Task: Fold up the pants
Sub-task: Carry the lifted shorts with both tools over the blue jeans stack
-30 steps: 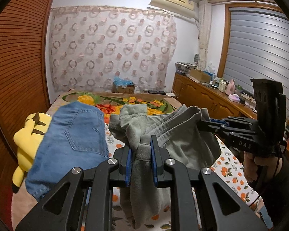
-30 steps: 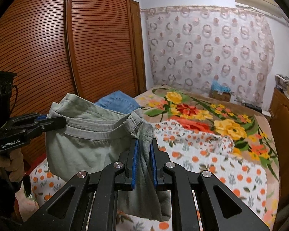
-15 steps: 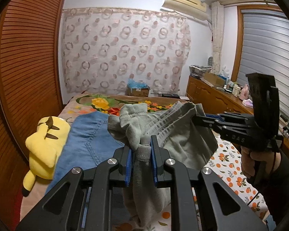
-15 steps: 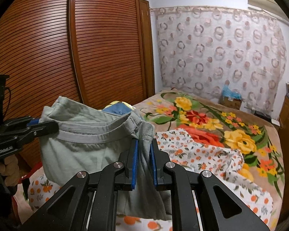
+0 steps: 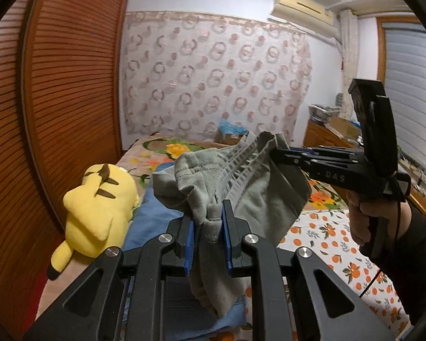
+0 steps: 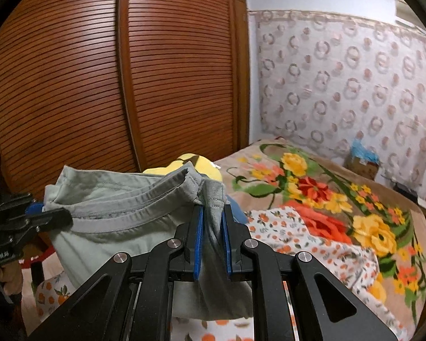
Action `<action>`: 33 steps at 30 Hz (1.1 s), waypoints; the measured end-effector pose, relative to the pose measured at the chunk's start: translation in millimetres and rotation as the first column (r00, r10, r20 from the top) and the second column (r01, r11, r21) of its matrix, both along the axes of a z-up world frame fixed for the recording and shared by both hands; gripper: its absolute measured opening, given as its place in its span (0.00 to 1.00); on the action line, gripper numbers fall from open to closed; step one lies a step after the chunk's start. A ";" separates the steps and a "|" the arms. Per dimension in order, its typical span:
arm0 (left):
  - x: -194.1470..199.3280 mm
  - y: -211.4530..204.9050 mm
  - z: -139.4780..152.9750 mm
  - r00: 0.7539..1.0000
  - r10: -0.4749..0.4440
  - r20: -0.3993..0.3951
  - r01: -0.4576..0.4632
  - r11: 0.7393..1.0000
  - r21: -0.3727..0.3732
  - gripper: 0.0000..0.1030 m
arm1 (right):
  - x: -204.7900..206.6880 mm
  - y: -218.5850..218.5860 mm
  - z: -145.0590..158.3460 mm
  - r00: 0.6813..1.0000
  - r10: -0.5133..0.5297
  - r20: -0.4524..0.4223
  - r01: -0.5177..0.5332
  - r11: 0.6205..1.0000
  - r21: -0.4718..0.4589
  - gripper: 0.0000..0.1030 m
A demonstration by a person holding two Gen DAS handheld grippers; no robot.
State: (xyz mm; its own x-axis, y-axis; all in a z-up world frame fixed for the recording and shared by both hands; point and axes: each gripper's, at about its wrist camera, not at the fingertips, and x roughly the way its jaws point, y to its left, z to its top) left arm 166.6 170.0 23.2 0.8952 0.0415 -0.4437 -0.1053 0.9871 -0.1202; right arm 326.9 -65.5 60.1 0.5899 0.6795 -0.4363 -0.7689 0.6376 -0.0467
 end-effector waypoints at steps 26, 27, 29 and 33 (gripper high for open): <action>-14.9 27.5 -47.0 0.978 0.196 -0.074 -0.202 0.976 -0.083 0.18 | 68.2 87.0 -16.8 0.978 0.210 -0.005 -0.210 0.971 -0.114 0.12; -14.2 29.5 -49.0 0.976 0.201 -0.080 -0.207 0.975 -0.085 0.18 | 69.8 90.1 -18.9 0.976 0.215 -0.008 -0.215 0.969 -0.121 0.12; -13.9 31.8 -52.7 0.973 0.210 -0.091 -0.218 0.972 -0.090 0.18 | 73.1 95.9 -22.3 0.975 0.222 -0.018 -0.223 0.966 -0.131 0.12; -12.5 34.2 -55.2 0.970 0.220 -0.105 -0.230 0.968 -0.096 0.21 | 80.3 102.3 -23.4 0.974 0.223 -0.036 -0.226 0.965 -0.134 0.12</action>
